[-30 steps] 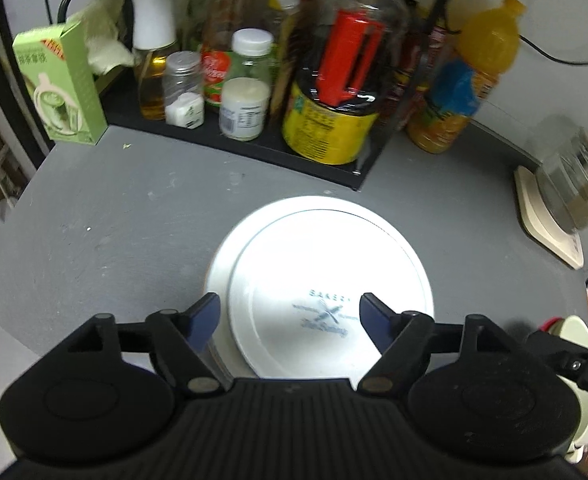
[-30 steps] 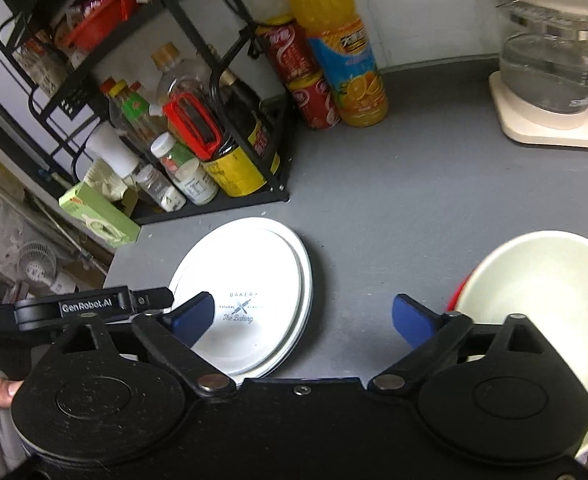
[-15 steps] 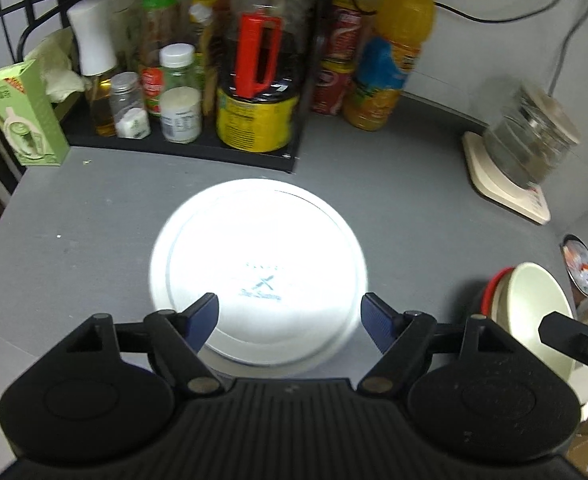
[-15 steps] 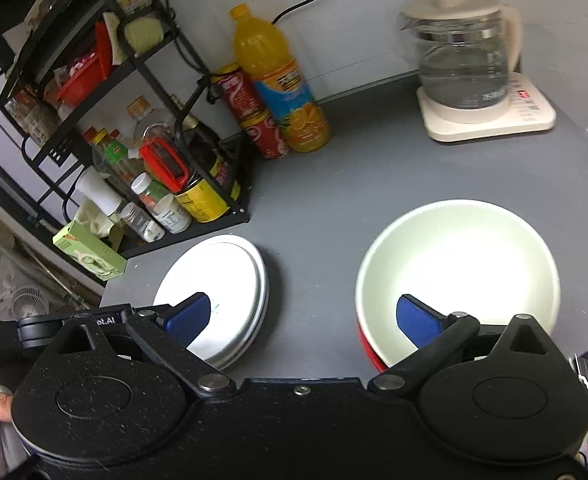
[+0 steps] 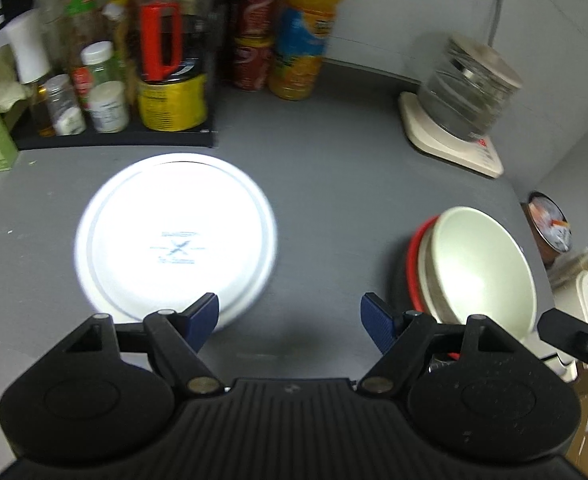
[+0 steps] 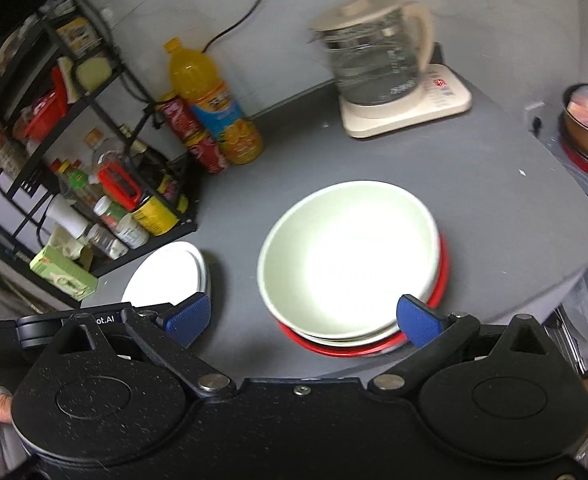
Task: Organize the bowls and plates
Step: 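Move both grippers to the rim of the red bowl holding cream bowls, then close both grippers on the red bowl rim and lift the bowl stack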
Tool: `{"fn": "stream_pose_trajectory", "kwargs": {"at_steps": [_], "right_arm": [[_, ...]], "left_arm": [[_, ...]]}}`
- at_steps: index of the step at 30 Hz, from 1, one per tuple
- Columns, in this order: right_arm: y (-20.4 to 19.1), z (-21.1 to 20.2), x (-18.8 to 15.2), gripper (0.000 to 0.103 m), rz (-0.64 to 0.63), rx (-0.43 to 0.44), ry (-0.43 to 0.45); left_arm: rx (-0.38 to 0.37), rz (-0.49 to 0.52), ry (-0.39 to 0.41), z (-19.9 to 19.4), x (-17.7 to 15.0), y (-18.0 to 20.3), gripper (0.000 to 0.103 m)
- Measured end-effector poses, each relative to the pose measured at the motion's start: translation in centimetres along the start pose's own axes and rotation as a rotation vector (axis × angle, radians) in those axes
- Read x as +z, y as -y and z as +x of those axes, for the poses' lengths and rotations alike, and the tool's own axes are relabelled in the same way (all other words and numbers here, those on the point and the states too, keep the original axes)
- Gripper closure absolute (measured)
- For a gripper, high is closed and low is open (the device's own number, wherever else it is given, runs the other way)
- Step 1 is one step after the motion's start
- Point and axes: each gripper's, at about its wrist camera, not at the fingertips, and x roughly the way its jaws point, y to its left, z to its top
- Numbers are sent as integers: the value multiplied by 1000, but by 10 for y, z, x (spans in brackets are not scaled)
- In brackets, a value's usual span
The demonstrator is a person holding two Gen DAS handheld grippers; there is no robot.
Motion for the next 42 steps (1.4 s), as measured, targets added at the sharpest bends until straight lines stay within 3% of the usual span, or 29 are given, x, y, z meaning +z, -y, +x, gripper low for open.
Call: {"fn": "stream_pose_trajectory", "kwargs": {"at_steps": [12, 21, 27, 35, 38, 42], "right_arm": [[48, 11, 2, 3, 118, -63, -27], [69, 44, 2, 10, 204, -73, -90], [78, 63, 0, 19, 258, -71, -131], [89, 83, 0, 41, 344, -62, -166], [91, 89, 0, 50, 368, -56, -174], [92, 95, 0, 51, 386, -70, -182]], "left_arm": [[-127, 88, -34, 28, 8, 61, 26], [-152, 134, -108, 66, 17, 79, 27], [-169, 146, -170, 92, 23, 81, 28], [-207, 147, -236, 117, 28, 76, 33], [-231, 129, -267, 127, 30, 71, 42], [-270, 113, -300, 139, 33, 68, 52]]}}
